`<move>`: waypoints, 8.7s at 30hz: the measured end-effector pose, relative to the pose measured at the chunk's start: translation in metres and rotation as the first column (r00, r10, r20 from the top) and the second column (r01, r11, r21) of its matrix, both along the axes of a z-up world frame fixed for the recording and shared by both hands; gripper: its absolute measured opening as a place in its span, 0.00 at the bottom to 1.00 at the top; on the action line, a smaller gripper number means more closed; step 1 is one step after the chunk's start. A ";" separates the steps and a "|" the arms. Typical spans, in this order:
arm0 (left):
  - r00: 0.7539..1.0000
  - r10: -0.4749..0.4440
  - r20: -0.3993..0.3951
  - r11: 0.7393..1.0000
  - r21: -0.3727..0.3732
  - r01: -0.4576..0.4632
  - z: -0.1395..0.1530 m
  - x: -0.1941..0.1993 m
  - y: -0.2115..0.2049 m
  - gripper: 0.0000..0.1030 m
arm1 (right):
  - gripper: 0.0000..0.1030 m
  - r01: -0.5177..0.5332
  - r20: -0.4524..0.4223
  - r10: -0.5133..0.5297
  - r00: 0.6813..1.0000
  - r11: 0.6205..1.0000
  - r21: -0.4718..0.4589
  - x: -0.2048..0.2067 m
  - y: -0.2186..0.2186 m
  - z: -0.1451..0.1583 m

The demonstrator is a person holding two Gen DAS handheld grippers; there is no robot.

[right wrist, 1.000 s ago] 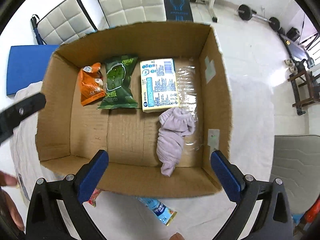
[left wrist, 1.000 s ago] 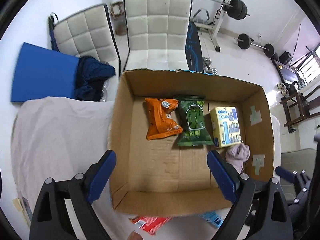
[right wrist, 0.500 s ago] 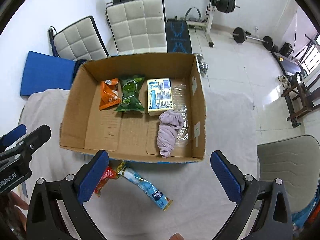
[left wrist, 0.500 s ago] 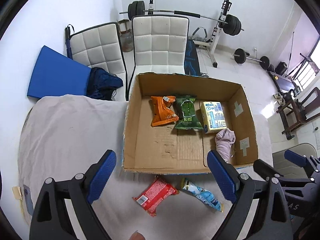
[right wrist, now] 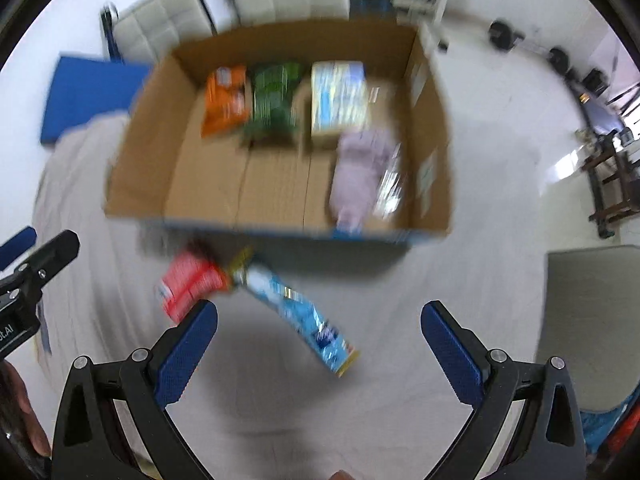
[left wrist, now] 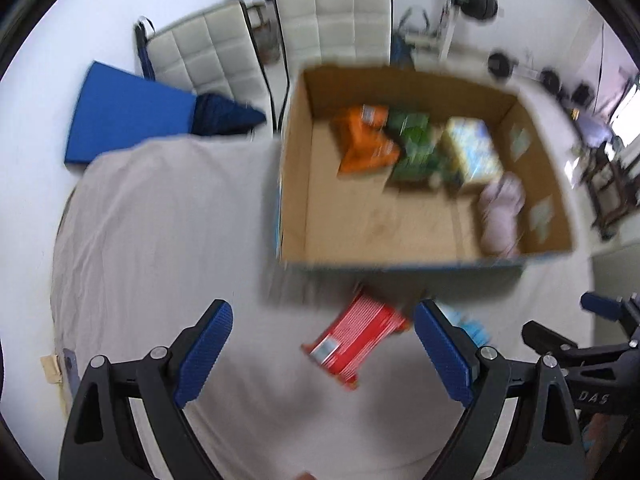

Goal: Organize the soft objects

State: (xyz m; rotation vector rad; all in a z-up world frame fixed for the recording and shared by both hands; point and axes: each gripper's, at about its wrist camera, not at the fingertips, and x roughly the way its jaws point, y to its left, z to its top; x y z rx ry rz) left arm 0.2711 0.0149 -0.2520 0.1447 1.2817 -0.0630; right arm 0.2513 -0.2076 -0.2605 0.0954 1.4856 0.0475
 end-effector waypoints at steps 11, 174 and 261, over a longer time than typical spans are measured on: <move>0.959 -0.132 -0.249 0.988 0.050 0.149 -0.122 0.007 -0.011 0.90 | 0.71 -0.085 -0.184 0.078 0.980 0.996 -0.035 -0.008 0.024 -0.113; 0.994 0.058 0.092 0.991 -0.129 -0.046 0.074 0.034 -0.040 0.92 | 1.00 0.129 0.165 -0.124 0.978 0.991 -0.021 0.038 -0.031 0.057; 0.931 0.065 0.360 0.994 -0.105 -0.029 0.231 -0.111 -0.048 1.00 | 1.00 0.141 0.530 -0.083 0.844 0.988 -0.069 -0.125 -0.037 0.293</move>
